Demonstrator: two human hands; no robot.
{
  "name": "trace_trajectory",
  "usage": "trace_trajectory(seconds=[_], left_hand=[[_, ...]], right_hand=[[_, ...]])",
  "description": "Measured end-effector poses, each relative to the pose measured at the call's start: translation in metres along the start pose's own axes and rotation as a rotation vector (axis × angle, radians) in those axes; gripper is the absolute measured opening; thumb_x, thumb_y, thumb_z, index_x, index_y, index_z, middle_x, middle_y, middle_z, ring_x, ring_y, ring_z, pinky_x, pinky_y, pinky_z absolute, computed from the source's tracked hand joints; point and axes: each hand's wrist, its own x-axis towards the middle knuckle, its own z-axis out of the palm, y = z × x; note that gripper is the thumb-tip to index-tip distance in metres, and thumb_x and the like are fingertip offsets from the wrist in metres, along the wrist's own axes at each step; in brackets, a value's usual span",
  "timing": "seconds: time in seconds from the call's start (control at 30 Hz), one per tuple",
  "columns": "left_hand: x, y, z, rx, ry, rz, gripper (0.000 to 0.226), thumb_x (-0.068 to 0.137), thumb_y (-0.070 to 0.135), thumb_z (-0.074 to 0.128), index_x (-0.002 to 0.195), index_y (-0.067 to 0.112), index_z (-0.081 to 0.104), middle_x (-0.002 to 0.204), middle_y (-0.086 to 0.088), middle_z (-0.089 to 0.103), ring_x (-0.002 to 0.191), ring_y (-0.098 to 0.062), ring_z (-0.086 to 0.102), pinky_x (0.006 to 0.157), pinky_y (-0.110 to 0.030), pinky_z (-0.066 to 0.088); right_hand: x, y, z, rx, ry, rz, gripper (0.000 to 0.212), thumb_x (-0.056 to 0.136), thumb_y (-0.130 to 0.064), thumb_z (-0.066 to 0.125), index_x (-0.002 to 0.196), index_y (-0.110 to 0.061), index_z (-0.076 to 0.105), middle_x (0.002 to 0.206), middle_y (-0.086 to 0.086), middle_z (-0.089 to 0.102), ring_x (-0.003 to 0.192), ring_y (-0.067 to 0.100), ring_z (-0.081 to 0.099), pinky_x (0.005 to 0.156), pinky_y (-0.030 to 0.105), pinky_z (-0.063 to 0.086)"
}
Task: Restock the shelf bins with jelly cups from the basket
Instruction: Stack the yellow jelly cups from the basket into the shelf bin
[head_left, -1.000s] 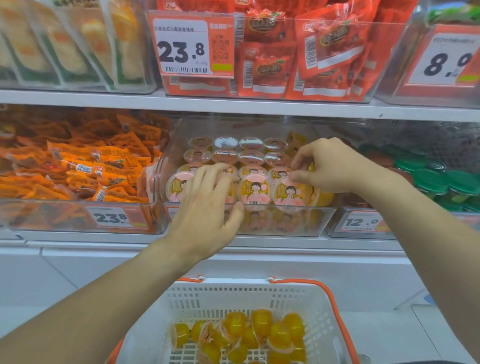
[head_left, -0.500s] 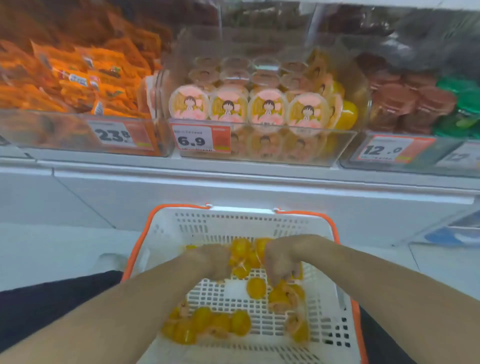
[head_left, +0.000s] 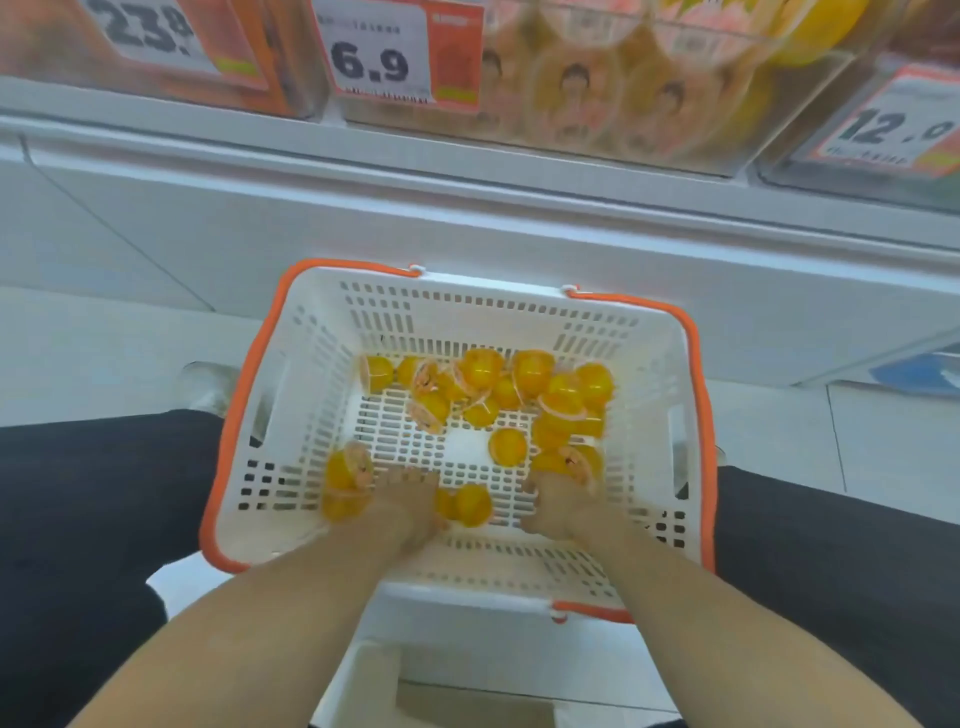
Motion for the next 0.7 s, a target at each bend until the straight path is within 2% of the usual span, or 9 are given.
trace_trajectory(seconds=[0.17,0.23,0.3,0.37,0.43,0.5,0.57,0.6,0.7], left_hand=[[-0.006,-0.008,-0.017,-0.045,0.056,0.092,0.068,0.084,0.07,0.058,0.13,0.021,0.048,0.139,-0.009,0.047,0.129,-0.03,0.044,0.107,-0.046,0.035],[-0.013,-0.013,-0.026,-0.154,0.048,0.122,0.06,0.078,0.074,0.061,0.107,0.023,0.05,0.119,-0.005,0.056,0.104,-0.023,0.054,0.087,-0.039,0.046],[-0.021,-0.022,-0.038,-0.358,0.038,0.13,0.051,0.075,0.064,0.072,0.093,0.024,0.045,0.098,0.0,0.057,0.083,-0.015,0.052,0.067,-0.031,0.042],[-0.031,-0.034,-0.051,-0.561,0.01,0.12,0.046,0.072,0.05,0.081,0.089,0.025,0.046,0.087,0.003,0.055,0.075,-0.013,0.05,0.062,-0.028,0.039],[-0.039,-0.044,-0.055,-0.854,-0.08,0.143,0.04,0.075,0.043,0.083,0.097,0.025,0.055,0.094,-0.004,0.065,0.081,-0.016,0.064,0.07,-0.029,0.052],[-0.044,-0.052,-0.051,-1.159,-0.185,0.156,0.041,0.083,0.043,0.077,0.117,0.027,0.06,0.116,-0.011,0.067,0.096,-0.023,0.072,0.086,-0.035,0.058],[-0.045,-0.06,-0.046,-1.387,-0.26,0.144,0.058,0.087,0.05,0.07,0.133,0.017,0.057,0.122,-0.015,0.066,0.101,-0.032,0.072,0.091,-0.041,0.057],[-0.046,-0.062,-0.044,-1.5,-0.296,0.142,0.059,0.088,0.051,0.067,0.132,0.012,0.058,0.117,-0.018,0.067,0.101,-0.035,0.071,0.089,-0.043,0.058],[-0.052,-0.066,-0.05,-1.885,-0.362,0.126,0.039,0.096,0.04,0.054,0.105,0.004,0.066,0.107,-0.029,0.067,0.111,-0.046,0.064,0.082,-0.045,0.061]], right_hand=[[0.003,-0.02,0.014,0.138,-0.03,-0.029,0.061,0.09,-0.024,0.071,0.143,-0.016,0.042,0.141,0.009,0.051,0.123,0.026,0.054,0.094,0.032,0.048],[0.009,-0.03,0.019,0.11,0.02,-0.051,0.063,0.085,-0.024,0.074,0.14,-0.019,0.045,0.137,0.009,0.053,0.12,0.029,0.055,0.097,0.037,0.048],[0.016,-0.04,0.021,0.076,-0.019,-0.08,0.078,0.08,-0.029,0.078,0.146,-0.028,0.036,0.145,0.008,0.044,0.124,0.031,0.053,0.1,0.041,0.047],[0.022,-0.051,0.02,-0.052,-0.089,-0.121,0.089,0.081,-0.037,0.077,0.153,-0.034,0.023,0.156,0.007,0.025,0.134,0.034,0.045,0.104,0.045,0.044],[0.027,-0.057,0.022,-0.116,-0.129,-0.124,0.082,0.087,-0.039,0.071,0.154,-0.033,0.023,0.161,0.01,0.015,0.138,0.036,0.039,0.107,0.045,0.041],[0.031,-0.063,0.027,-0.017,-0.091,-0.103,0.064,0.09,-0.03,0.067,0.148,-0.026,0.039,0.152,0.017,0.034,0.127,0.034,0.049,0.1,0.039,0.042],[0.032,-0.064,0.029,0.179,-0.114,-0.061,0.071,0.081,-0.025,0.072,0.146,-0.021,0.043,0.136,0.011,0.045,0.107,0.025,0.047,0.086,0.034,0.039],[0.034,-0.062,0.028,0.3,-0.139,-0.048,0.073,0.079,-0.023,0.074,0.145,-0.02,0.043,0.132,0.009,0.041,0.102,0.024,0.042,0.082,0.033,0.037],[0.026,-0.058,0.005,0.57,-0.154,-0.101,0.042,0.091,-0.006,0.066,0.13,-0.017,0.056,0.127,0.008,0.045,0.091,0.022,0.052,0.07,0.025,0.047]])
